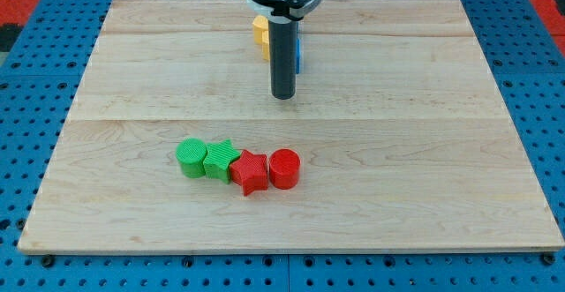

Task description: Nudge the red circle left a bit

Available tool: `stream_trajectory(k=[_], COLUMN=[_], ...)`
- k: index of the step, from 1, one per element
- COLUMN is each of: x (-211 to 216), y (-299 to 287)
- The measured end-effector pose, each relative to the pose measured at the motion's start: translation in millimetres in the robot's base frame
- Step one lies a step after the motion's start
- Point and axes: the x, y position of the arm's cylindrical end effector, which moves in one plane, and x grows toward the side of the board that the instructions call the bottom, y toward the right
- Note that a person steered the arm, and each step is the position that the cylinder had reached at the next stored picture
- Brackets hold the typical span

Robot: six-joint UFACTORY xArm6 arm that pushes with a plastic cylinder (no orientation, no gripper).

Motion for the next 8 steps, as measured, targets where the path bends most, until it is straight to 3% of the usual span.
stream_trajectory(k=[3, 5, 7, 8], x=[3.4, -41.0, 25.5, 89.5], y=[24.8, 9.8, 22.2, 79.0])
